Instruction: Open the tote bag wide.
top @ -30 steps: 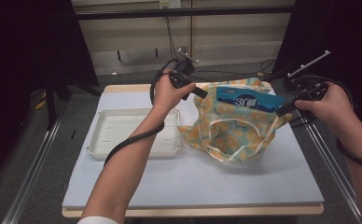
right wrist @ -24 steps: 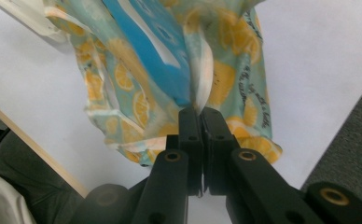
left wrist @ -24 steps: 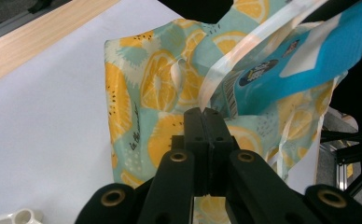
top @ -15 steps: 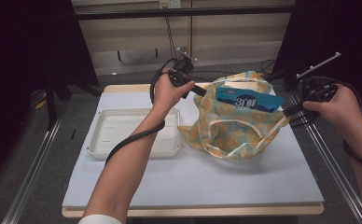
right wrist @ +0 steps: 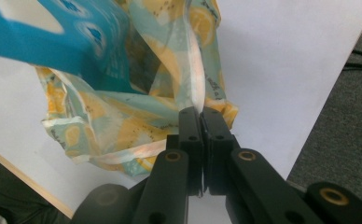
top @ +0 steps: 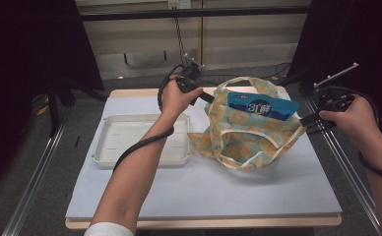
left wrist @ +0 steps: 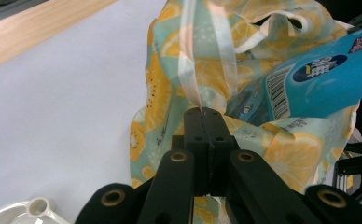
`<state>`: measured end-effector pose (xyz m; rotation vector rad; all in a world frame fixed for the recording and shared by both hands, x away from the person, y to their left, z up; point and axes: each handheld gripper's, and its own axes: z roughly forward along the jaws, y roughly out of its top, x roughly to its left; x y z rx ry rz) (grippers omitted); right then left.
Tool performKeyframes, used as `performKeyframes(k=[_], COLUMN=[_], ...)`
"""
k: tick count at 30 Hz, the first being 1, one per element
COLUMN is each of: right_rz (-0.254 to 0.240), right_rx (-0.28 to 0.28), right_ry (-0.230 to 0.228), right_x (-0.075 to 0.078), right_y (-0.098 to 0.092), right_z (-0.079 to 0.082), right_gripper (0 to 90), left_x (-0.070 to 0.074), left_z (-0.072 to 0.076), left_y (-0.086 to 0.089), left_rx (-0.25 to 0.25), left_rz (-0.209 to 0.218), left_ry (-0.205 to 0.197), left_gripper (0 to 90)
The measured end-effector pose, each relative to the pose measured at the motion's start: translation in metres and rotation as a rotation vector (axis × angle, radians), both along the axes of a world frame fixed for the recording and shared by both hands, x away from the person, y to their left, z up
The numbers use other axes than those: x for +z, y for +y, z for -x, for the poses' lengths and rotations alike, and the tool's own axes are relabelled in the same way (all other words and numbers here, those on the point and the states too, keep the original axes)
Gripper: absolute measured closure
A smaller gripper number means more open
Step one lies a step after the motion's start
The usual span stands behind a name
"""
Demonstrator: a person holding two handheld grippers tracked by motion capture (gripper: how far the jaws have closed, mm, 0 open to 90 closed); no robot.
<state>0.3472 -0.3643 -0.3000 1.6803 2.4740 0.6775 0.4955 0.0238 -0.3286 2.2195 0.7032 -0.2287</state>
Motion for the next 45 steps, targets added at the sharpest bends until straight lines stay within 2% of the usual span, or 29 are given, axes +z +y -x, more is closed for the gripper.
performKeyframes(k=[2, 6, 9, 10, 15, 17, 22, 25, 28, 30, 33, 34, 35, 36, 39, 40, 45], right_rz=[0.003, 0.000, -0.008, -0.003, -0.017, -0.017, -0.032, -0.023, -0.036, -0.047, -0.043, -0.047, -0.048, -0.049, -0.051, -0.049, -0.057], right_rx=[0.001, 0.006, -0.004, -0.009, -0.021, -0.012, -0.010, -0.004, -0.001, -0.012, -0.041, -0.043, -0.057, -0.056, -0.078, -0.076, -0.086], right_ry=[0.003, -0.009, -0.033, -0.044, -0.040, -0.052, -0.060, -0.047, -0.066, -0.070, -0.070, -0.073, -0.064, -0.077, -0.068, -0.077, -0.070], right_x=[-0.001, 0.003, 0.006, 0.006, 0.005, 0.003, 0.002, 0.000, -0.003, -0.006, -0.009, -0.010, -0.011, -0.013, -0.018, -0.020, -0.030], right_y=[0.000, 0.003, 0.005, 0.005, 0.005, 0.007, 0.012, 0.016, 0.016, 0.015, 0.012, 0.011, 0.010, 0.008, 0.005, 0.003, 0.000], right_z=[0.000, -0.001, -0.002, -0.003, -0.007, -0.010, -0.018, -0.021, -0.022, -0.022, -0.021, -0.020, -0.019, -0.019, -0.018, -0.018, -0.016], right_gripper=[84.9, 75.3, 62.5, 59.8, 59.2, 58.8, 60.5, 68.4, 79.8, 86.5, 88.7, 89.0, 89.1, 89.5, 90.0, 90.0, 90.0], left_x=[-0.001, -0.001, -0.003, -0.003, -0.004, -0.004, -0.004, -0.003, -0.003, -0.005, -0.006, -0.008, -0.008, -0.010, -0.014, -0.015, -0.025], left_z=[0.002, 0.003, 0.003, 0.002, 0.003, 0.004, 0.004, 0.004, 0.004, 0.004, 0.002, 0.002, 0.001, 0.001, -0.001, -0.003, -0.007], left_y=[-0.001, -0.002, -0.003, -0.002, -0.004, -0.005, -0.005, -0.005, -0.004, -0.004, -0.002, -0.002, 0.000, 0.000, 0.001, 0.003, 0.006], left_rx=[0.010, -0.006, 0.000, -0.020, -0.007, -0.001, -0.008, -0.005, -0.022, -0.006, -0.006, 0.004, 0.002, 0.010, 0.024, 0.012, 0.028], left_rz=[0.011, 0.001, 0.005, -0.003, 0.010, 0.012, 0.013, 0.017, 0.004, 0.009, 0.000, 0.010, 0.000, 0.006, -0.002, -0.013, -0.024], left_ry=[0.007, 0.005, 0.010, 0.003, 0.012, 0.015, 0.016, 0.015, 0.007, 0.011, 0.008, 0.012, 0.008, 0.019, 0.026, 0.021, 0.034], left_gripper=[90.0, 90.0, 90.0, 90.0, 90.0, 90.0, 90.0, 90.0, 90.0, 90.0, 90.0, 90.0, 90.0, 90.0, 90.0, 90.0, 90.0])
